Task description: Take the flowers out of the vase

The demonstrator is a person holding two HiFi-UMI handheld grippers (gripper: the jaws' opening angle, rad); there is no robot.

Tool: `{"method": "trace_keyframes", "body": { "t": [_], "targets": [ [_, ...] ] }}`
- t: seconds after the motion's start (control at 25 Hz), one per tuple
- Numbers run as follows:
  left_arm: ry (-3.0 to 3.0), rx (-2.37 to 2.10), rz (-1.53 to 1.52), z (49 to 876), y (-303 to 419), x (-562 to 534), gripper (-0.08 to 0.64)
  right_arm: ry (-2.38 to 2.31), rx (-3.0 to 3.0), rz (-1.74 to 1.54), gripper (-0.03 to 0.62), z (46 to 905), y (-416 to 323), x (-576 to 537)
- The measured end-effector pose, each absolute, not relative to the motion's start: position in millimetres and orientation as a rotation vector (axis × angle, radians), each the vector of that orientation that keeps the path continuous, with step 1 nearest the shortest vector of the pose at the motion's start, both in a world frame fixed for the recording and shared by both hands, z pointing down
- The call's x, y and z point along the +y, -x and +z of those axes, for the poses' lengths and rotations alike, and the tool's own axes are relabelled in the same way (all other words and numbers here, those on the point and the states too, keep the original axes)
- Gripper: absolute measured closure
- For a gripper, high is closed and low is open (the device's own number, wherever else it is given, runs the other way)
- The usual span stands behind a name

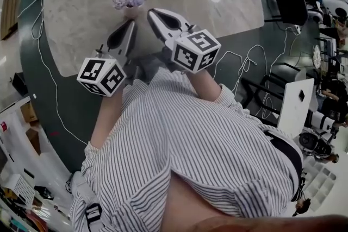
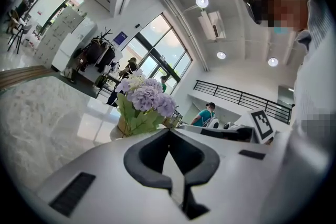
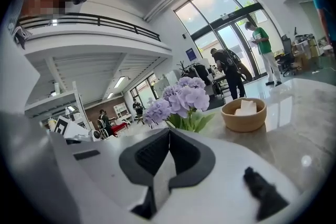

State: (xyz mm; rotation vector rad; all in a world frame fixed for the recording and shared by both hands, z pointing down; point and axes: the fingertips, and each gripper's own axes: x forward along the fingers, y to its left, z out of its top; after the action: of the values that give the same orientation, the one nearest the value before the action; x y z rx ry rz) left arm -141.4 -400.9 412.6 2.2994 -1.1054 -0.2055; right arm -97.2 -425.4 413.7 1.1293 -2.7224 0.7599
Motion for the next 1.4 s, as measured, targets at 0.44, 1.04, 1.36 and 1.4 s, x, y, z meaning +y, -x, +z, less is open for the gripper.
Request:
{"method": "trace_keyframes", "body": {
  "t": [0.44,1.04,1.36,1.4],
  "targets": [
    [-2.211,-1.146,-0.176,437,137,-425,0.551,-1.041,-2.695,0.803,0.575,438,95,-446],
    [-2.134,-1.195,-0.136,461,146,-430,0.551,-0.996,-2.653,0.751,0.367,459,104,-465],
    [-2.11,-1.18,-0.128,469,156,-436,0.551,-0.98,-2.641,0.762,0.339,462,122,-479],
    [-2.107,-1.178,-0.128,469,157,-437,0.551,-0.989,-2.642,0.767,0.337,461,122,-482]
  ]
}}
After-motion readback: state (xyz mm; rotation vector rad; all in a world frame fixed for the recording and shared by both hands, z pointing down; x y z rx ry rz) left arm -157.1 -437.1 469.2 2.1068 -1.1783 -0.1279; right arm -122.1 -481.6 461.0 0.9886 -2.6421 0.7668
